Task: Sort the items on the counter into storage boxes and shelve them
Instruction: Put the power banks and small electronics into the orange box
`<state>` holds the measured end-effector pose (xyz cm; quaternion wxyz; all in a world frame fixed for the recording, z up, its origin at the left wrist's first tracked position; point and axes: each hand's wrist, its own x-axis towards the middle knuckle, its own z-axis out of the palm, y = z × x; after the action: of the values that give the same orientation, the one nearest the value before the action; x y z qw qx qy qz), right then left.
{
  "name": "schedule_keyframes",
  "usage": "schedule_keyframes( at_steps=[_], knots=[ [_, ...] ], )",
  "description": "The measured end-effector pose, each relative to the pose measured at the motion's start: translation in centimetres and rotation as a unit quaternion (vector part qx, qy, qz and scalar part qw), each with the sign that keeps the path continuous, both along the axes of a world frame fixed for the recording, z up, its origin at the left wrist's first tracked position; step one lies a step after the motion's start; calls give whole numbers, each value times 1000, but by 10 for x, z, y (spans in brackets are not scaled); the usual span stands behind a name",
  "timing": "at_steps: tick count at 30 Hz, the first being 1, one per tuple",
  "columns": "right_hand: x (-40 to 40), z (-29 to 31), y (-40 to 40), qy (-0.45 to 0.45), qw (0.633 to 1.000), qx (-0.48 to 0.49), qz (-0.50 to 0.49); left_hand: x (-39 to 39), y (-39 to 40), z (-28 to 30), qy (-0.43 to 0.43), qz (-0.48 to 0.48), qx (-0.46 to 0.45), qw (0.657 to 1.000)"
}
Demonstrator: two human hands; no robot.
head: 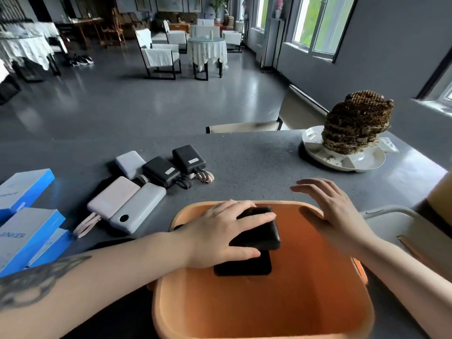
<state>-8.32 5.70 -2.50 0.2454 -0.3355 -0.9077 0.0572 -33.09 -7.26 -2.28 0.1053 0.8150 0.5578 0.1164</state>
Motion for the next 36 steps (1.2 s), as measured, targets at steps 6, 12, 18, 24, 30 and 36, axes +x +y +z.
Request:
schedule_keyframes(
  at_steps=[6,12,18,24,30,36],
  knots=[
    [-5,-22,3,-42,986,-134,-86,22,29,-34,79,-35,-86,993],
    [-5,-23,0,-53,987,-128,-80,18,30,-59,121,-34,-112,986],
    [-6,-24,1,-60,986,-135,-73,24,28,-66,129,-20,-73,989],
    [-6,-25,0,-58,986,-140,-75,33,41,-69,151,-84,-33,984],
    [-5,-26,1,-66,983,-150,-76,44,53,-64,144,-140,-31,979],
    [-7,-24,0,-84,984,-138,-71,31,48,-61,161,-119,-59,978]
  ],
)
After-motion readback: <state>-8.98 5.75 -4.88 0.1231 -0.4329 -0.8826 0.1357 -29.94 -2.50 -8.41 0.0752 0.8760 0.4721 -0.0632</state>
